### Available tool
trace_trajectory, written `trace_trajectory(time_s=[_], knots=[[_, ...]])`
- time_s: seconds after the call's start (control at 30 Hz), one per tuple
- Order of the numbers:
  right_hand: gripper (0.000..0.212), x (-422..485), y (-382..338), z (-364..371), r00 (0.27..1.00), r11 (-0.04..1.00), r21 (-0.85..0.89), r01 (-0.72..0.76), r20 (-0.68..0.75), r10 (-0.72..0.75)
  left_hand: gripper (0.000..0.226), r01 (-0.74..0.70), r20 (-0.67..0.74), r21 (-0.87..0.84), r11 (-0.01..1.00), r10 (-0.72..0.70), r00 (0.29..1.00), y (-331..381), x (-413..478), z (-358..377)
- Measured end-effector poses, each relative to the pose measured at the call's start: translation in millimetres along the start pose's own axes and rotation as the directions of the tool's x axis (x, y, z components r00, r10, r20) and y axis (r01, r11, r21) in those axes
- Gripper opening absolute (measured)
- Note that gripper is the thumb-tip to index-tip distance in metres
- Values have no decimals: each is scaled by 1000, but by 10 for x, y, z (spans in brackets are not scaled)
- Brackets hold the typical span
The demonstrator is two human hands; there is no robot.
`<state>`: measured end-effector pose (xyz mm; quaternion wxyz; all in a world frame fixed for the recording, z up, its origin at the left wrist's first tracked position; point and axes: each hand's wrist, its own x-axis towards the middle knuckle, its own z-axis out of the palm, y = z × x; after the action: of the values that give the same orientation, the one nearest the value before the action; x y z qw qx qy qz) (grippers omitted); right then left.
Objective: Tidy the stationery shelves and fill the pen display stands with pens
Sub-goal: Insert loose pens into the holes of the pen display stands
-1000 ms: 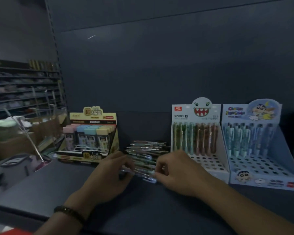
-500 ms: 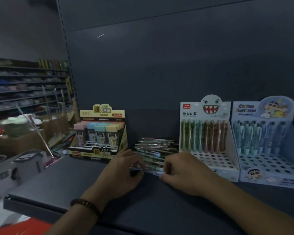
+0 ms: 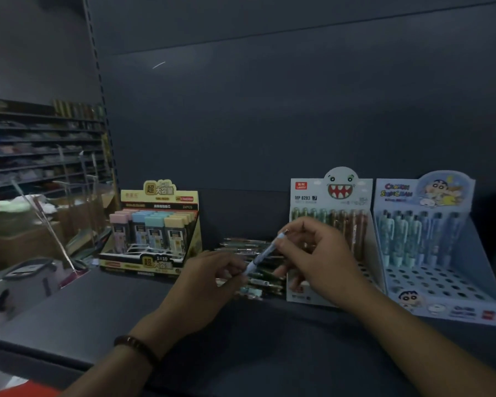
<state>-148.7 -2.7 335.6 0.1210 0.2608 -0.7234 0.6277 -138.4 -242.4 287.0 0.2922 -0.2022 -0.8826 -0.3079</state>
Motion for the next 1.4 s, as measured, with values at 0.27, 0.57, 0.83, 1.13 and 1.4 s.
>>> trace_trajectory(time_s=[0.27,0.57,0.83,1.13,1.4], knots=[[21,27,-304,-649,931,991,-61,119,-341,-133,8,-11,-27,-228,974,5,1000,999,525,486],[36,-89,-341,-1861,798,927,-333,172,-505,-329,40,-130,147,-253,959,171,974,1825,913,1259],[29,-83,156,-2291,731,732,-671,115,-442,-520,40,-315,271,125,941,273,923,1876,782,1749],[32,-153,328,-2301,806,644,-747,165,-274,-524,38,-350,346,181,919,274,897,1752,697,1856],[45,-173,340,-2346,810,615,-773,155,-257,-527,50,-348,355,195,917,265,896,1801,658,1821]])
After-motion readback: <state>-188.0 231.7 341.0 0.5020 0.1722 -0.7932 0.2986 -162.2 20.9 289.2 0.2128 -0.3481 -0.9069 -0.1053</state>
